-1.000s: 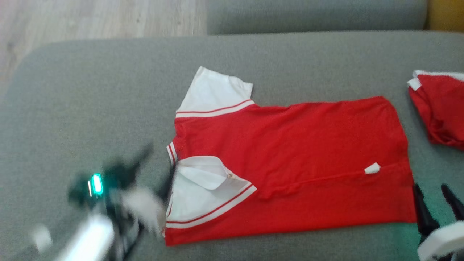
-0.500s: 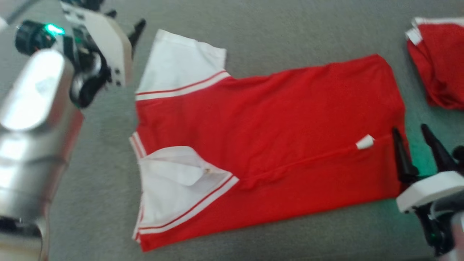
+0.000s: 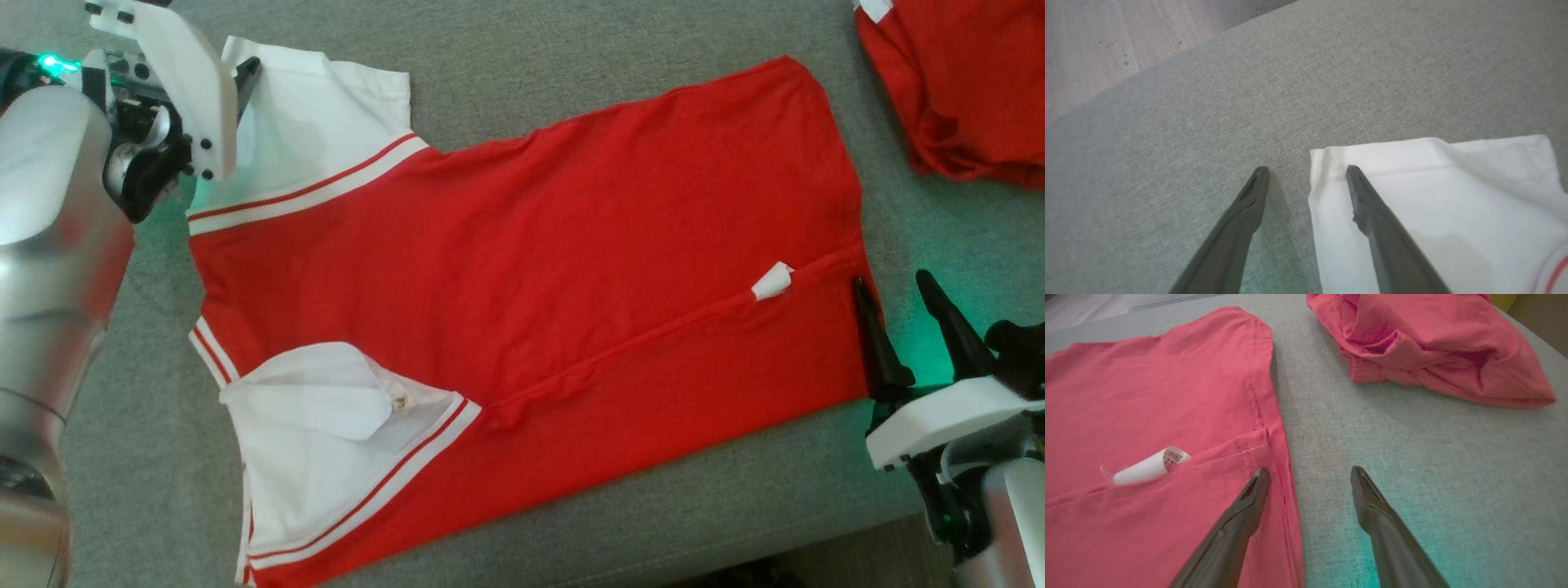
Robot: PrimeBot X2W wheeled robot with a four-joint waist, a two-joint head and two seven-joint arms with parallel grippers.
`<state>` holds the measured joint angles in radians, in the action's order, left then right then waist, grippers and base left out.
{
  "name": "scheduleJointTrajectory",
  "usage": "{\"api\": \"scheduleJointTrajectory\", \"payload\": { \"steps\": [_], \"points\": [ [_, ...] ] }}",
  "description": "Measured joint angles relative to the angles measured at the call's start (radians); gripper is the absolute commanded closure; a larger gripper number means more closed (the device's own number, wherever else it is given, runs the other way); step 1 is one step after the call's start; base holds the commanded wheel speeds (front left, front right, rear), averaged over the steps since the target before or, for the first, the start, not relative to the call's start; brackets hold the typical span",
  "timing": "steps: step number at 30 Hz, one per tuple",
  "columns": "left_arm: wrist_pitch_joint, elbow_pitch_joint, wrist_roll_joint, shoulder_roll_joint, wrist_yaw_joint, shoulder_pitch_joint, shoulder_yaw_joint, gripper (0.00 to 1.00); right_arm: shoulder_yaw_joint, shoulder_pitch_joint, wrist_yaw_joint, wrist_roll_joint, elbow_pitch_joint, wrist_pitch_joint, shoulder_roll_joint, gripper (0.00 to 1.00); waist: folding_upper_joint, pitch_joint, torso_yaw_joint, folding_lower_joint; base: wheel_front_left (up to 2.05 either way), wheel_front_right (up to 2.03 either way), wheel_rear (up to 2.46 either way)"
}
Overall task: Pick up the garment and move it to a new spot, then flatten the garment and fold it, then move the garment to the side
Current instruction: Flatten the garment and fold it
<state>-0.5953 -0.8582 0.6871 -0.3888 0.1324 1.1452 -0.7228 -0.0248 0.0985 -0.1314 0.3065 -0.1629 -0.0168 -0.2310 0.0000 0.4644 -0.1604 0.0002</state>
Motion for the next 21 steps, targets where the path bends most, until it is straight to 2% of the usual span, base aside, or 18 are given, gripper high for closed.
{"api": "scheduleJointTrajectory", "payload": {
  "steps": [5,6,8,10,11,21],
  "points": [
    [0.017,-0.030,0.036,0.000,0.000,0.015,-0.024,0.00,0.010,0.001,0.000,0.000,-0.024,0.009,0.003,0.00,0.0000,0.001,-0.003,-0.0002,0.00,0.00,0.00],
    [0.018,-0.032,0.044,0.000,0.000,0.015,-0.031,0.04,0.013,0.003,0.000,0.000,-0.030,0.010,0.004,0.00,0.0000,0.000,-0.002,-0.0002,0.00,0.00,0.00],
    [0.042,-0.028,0.056,-0.001,0.000,0.015,-0.054,0.57,0.020,0.010,0.000,-0.005,-0.043,0.010,0.007,0.00,0.0000,0.000,-0.001,-0.0002,0.00,0.00,0.00],
    [0.076,-0.020,0.066,0.002,0.000,0.015,-0.071,0.96,0.028,0.021,0.000,-0.011,-0.048,0.010,0.010,0.00,0.0000,0.001,0.001,-0.0002,0.00,0.00,0.00],
    [0.088,-0.016,0.078,0.002,0.000,0.015,-0.079,1.00,0.033,0.024,0.000,-0.012,-0.048,0.010,0.010,0.00,0.0000,0.004,0.002,-0.0003,0.00,0.00,0.00],
    [0.162,0.011,0.135,-0.018,0.000,0.030,-0.200,1.00,0.006,0.105,0.000,0.012,-0.017,-0.006,0.006,0.00,0.0000,0.003,0.024,-0.0002,0.00,0.00,0.00]
  ]
}}
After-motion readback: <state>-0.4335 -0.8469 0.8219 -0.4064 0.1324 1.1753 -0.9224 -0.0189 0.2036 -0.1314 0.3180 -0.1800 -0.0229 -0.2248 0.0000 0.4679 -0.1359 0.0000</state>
